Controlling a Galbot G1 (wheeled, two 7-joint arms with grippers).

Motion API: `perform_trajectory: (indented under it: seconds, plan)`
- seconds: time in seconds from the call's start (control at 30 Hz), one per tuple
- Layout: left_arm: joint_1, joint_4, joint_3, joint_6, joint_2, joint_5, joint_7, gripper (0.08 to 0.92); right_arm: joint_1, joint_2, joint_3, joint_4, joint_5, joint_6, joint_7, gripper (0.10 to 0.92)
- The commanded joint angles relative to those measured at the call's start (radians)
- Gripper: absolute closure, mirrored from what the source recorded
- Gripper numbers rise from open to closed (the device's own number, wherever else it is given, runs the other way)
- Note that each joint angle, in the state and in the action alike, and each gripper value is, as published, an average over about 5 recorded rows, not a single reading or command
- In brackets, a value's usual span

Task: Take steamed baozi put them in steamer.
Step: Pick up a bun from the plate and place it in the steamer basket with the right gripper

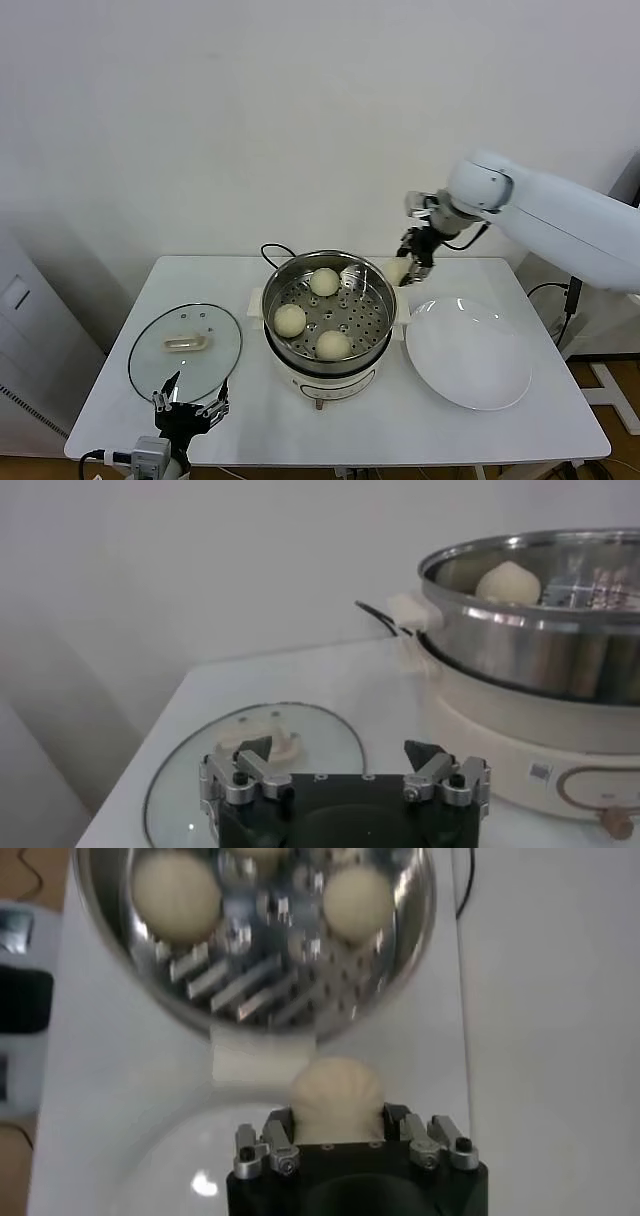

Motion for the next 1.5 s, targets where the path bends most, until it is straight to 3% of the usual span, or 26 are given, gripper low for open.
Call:
perform_trajectory:
  seconds: [0.03,0.4,1.2,1.33,1.5]
  plan:
    - [-0.005,-0.003,0.006,-0.003,-0.036,0.005,-0.003,0.177,0.082,0.18,-0.133,-0.007,0.138,-0.135,0.036,0.479]
    - [-0.015,0.001,0.006,-0.002,-0.035,0.0,-0.001,0.177,-0.02,0.255,-0.134,-0.072,0.073,-0.176,0.08,0.478]
    - [-0.002,-0.009,0.012,-0.008,-0.042,0.002,-0.004,0.177,-0.11,0.188,-0.069,-0.031,-0.061,-0.196,0.116,0.47]
    - [0.0,-0.009,0.016,-0.011,-0.045,0.005,-0.004,0.177,-0.113,0.176,-0.052,-0.025,-0.055,-0.195,0.136,0.411]
    - [0.001,-0.008,0.016,-0.03,-0.048,0.006,-0.005,0.177,-0.116,0.148,-0.015,-0.001,-0.039,-0.199,0.147,0.275]
